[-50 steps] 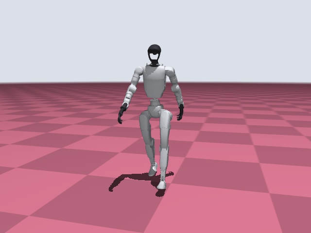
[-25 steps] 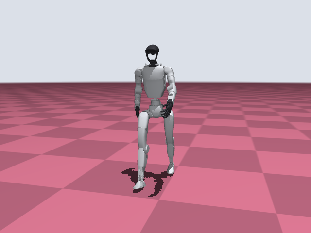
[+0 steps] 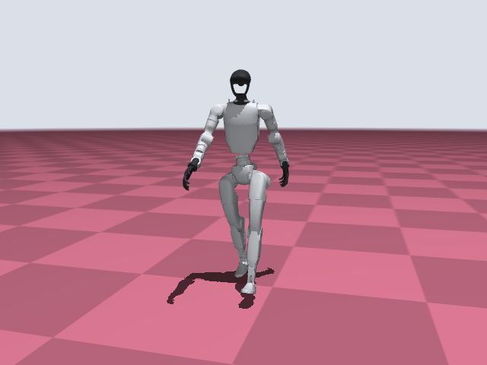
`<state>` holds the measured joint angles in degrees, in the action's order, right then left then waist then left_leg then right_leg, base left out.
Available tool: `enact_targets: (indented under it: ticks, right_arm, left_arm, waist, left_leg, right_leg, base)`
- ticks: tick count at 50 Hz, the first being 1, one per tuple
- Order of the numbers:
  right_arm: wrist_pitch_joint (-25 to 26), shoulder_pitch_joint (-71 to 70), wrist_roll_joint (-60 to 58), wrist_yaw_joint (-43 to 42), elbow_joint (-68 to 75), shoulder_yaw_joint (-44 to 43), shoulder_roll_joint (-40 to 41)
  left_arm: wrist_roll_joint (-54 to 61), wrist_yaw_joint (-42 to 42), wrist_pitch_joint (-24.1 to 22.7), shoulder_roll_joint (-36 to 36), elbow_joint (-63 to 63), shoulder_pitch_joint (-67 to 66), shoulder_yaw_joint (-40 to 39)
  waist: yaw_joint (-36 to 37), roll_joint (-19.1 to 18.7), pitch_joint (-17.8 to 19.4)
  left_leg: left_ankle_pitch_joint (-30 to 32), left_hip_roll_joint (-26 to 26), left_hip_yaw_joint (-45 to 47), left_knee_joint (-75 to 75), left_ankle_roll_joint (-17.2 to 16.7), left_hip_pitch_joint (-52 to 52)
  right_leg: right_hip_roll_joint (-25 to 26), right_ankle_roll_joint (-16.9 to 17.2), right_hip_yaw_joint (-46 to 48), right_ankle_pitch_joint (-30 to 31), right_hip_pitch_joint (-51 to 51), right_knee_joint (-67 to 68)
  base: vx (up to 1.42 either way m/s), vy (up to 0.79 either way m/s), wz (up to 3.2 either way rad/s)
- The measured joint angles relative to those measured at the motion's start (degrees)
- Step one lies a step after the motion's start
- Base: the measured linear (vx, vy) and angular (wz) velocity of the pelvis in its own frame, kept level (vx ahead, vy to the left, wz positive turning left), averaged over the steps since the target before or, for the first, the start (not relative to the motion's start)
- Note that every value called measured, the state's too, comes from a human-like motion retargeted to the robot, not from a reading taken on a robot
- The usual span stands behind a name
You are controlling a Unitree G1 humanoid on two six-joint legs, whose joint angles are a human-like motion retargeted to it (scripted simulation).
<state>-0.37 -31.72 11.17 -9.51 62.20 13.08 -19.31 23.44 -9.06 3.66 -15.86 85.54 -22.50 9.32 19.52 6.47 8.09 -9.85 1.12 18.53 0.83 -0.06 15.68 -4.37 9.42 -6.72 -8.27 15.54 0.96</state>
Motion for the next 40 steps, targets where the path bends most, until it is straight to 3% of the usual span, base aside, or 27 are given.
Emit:
enact_targets:
  ticks: [5, 7, 9, 12, 15, 18, 21, 24, 27, 30, 32, 34, 37, 40]
  right_arm:
    - [0.62, 14.51, -2.02, 4.72, 4.29, 1.03, 4.18]
    - [0.51, 21.42, -4.52, 7.85, 7.02, 1.78, 6.15]
    - [1.77, 27.34, -6.23, 9.09, 9.8, 2.03, 7.65]
    - [3.79, 34.86, -7.94, 10.12, 13.88, 2.27, 8.82]
    - [3.97, 41.56, -9.05, 11.88, 17.15, 3.41, 8.7]
    - [3.32, 46.84, -9.32, 13.14, 18.9, 4.53, 7.82]
    - [5.01, 49.91, -11.1, 13.67, 19.28, 3.74, 7.37]
    - [6.97, 50.68, -14.33, 16.16, 19.28, 2.83, 8.3]
    - [8.06, 48.09, -11.98, 16.91, 20.04, 5.01, 9.3]
    - [6.63, 43.08, -6.25, 13.47, 20.67, 9.57, 9.87]
    - [5.14, 37.99, -4.71, 9.44, 19.46, 9.19, 8.92]
    - [4.59, 32.1, -4.88, 6.19, 16.75, 6.59, 7.86]
    - [4.04, 23.42, -5.14, 3.98, 10.1, 2.61, 6.42]
    - [2.57, 15.88, -4.04, 2.21, 0.8, 0.89, 4.22]
  left_arm:
    - [-2.32, -1.46, -1.54, 0.67, -2.1, 10.84, 3.19]
    - [-5.62, -2.26, -2.62, 0.74, -2.57, 17.76, 3.85]
    - [-8.41, -0.85, -2.03, 0.45, -3.35, 26.08, 3.91]
    - [-12.29, 1.99, -0.58, -0.48, -4.96, 39.39, 3.85]
    - [-14.06, 3.47, -1.95, -2.05, -9.04, 50.56, 5.3]
    - [-10.86, 4.7, -5.68, -4.1, -16.15, 58.54, 6.87]
    - [-4.49, 7.06, -8.31, -5.53, -24.13, 63.52, 6.39]
    - [-1.4, 7.4, -9.22, -5.14, -29.82, 64.05, 4.49]
    - [1.52, 5.52, -8.54, -3.07, -32.37, 58.45, 4.05]
    - [-0.03, 1.6, -6.49, -1.37, -30.06, 47.21, 5.57]
    - [-2.12, -1.25, -4.81, -0.76, -25.97, 39.35, 7.09]
    - [-5.7, -3.18, -2.79, -0.52, -20.16, 32.62, 8.31]
    - [-12.98, -5.78, -0.48, -0.85, -10.2, 24.17, 9.32]
    - [-14.25, -4.72, 0.22, -2.48, -3.25, 16.64, 8.85]
  waist:
    - [-4.1, -1.88, -1.59]
    - [-6.36, -3.0, -3.96]
    - [-9.46, -3.31, -5.62]
    - [-14.99, -4.12, -5.31]
    - [-21.41, -5.4, -4.47]
    - [-27.98, -5.6, -3.74]
    - [-33.08, -3.61, -0.9]
    - [-32.81, -2.73, 1.0]
    - [-28.17, -1.16, 1.84]
    - [-25.13, 2.79, 0.96]
    - [-24.52, 2.83, -2.63]
    - [-21.71, 3.68, -3.46]
    - [-14.37, 6.5, -2.92]
    - [-4.64, 7.89, -0.92]
  left_leg:
    - [-1.16, -0.17, -2.69, -0.22, 0.77, -9.4]
    - [-3.65, -1.65, -4.9, -1.45, 0.18, -10.65]
    - [-5.64, -1.96, -7.05, -2.41, -0.49, -11.05]
    - [-8.16, -1.67, -9.98, -2.73, -2.42, -14.24]
    - [-9.57, -1.54, -13.28, -2.41, -4.11, -18.49]
    - [-10.0, -0.75, -17.34, -2.3, -4.9, -22.79]
    - [-10.37, 0.76, -22.01, -1.86, -5.36, -30.37]
    - [-7.41, -0.14, -23.51, -1.74, -5.25, -37.01]
    - [0.95, 1.21, -21.45, -6.86, -2.25, -39.91]
    - [4.9, 5.42, -17.97, -30.57, 2.97, -29.36]
    - [-0.24, 6.91, -16.85, -49.14, 4.48, -13.0]
    - [-5.49, 7.88, -14.03, -55.13, 5.81, -2.86]
    - [-8.0, 7.77, -6.91, -47.74, 7.18, 5.79]
    - [-3.76, 6.11, -2.0, -26.41, 5.48, 8.01]
  right_leg:
    - [2.53, -3.15, 3.47, 15.35, 1.28, 13.0]
    - [4.55, -3.51, 5.99, 20.46, -8.23, 30.22]
    - [5.47, -4.16, 7.88, 19.04, -19.58, 45.62]
    - [4.1, -6.98, 11.94, 9.7, -32.07, 56.22]
    - [1.62, -7.83, 16.22, 4.52, -38.93, 50.71]
    - [-0.98, -6.64, 18.94, 5.67, -38.85, 28.61]
    - [-3.86, -2.37, 19.4, 9.25, -33.14, 2.0]
    - [-3.69, 0.74, 18.17, 9.07, -31.25, -5.96]
    - [-3.7, -2.17, 18.77, 12.95, -26.1, -5.96]
    - [-6.59, -3.14, 16.58, 9.09, -20.75, -3.81]
    - [-6.6, -3.17, 15.69, 6.5, -22.42, -1.93]
    - [-6.21, -2.11, 14.03, 4.81, -21.51, -1.64]
    - [-6.22, 0.01, 9.92, 2.69, -18.76, -2.55]
    - [-4.85, 1.19, 5.4, 0.25, -14.83, -4.0]
  base:
    - [1.06, 0.24, 0.54]
    - [1.0, 0.2, 0.63]
    - [0.93, 0.15, 0.85]
    - [0.92, 0.11, 1.04]
    - [0.92, 0.03, 1.27]
    - [0.97, -0.1, 1.47]
    - [1.09, -0.25, 1.33]
    - [1.11, -0.35, 0.18]
    - [1.12, -0.37, -0.81]
    - [1.07, -0.33, -0.52]
    - [0.94, -0.24, -0.16]
    - [0.95, -0.21, -0.77]
    - [0.98, -0.14, -1.52]
    - [1.03, -0.02, -1.95]
